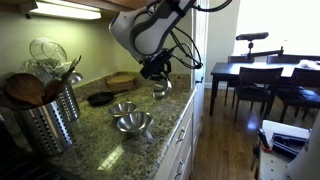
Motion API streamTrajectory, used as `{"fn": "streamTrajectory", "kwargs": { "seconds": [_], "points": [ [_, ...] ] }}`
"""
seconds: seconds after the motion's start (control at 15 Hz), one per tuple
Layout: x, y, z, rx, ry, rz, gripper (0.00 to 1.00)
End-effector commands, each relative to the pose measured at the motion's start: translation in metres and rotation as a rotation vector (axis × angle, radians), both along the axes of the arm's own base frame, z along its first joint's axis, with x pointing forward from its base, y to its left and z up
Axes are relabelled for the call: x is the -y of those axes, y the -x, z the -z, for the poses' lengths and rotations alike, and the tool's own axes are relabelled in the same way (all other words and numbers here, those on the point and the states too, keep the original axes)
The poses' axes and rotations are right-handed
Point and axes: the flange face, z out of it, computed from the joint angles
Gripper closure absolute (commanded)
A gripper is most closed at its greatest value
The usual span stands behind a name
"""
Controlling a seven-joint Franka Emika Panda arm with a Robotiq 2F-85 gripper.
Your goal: Pour the contents of the right bowl into the middle bowl
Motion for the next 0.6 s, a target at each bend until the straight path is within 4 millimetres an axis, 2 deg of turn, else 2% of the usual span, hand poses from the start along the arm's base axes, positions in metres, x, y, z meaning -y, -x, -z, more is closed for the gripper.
{"fn": "streamTrajectory", "kwargs": {
  "seconds": [0.0,0.27,0.53],
  "points": [
    [0.028,0.026,0.001,0.051,-0.116,0.101,0.92],
    [0.053,0.035,0.014,0.112,-0.306,0.192,0.92],
    [0.07,0.043,0.026,0.188,-0.458,0.26,0.92]
  ]
}}
